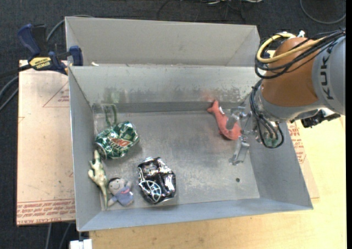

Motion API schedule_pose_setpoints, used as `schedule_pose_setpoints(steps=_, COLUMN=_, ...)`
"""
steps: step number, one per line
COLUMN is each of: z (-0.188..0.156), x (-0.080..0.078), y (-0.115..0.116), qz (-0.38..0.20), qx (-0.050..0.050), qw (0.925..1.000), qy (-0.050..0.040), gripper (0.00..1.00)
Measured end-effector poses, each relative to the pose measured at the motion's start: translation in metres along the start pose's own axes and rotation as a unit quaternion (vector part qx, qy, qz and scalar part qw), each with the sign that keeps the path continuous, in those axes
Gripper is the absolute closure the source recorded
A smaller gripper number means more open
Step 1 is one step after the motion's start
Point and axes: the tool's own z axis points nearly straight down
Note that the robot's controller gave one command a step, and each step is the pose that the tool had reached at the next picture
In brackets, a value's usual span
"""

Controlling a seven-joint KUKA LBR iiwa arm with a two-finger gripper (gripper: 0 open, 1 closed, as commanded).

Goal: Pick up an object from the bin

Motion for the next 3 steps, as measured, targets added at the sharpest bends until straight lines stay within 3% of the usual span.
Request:
schedule_pose_setpoints(steps=1, z=0.063, x=-0.081, y=-0.022, qz=-0.131, qx=0.0, qw=0.9913, qy=0.0084, gripper=0.0)
schedule_pose_setpoints(steps=2, z=0.091, x=-0.073, y=-0.032, qz=0.069, qx=-0.001, qw=0.9976, qy=-0.0029, gripper=0.0)
schedule_pose_setpoints(steps=3, z=0.089, x=-0.08, y=-0.008, qz=-0.317, qx=-0.001, qw=0.9483, qy=0.0002, gripper=1.0)
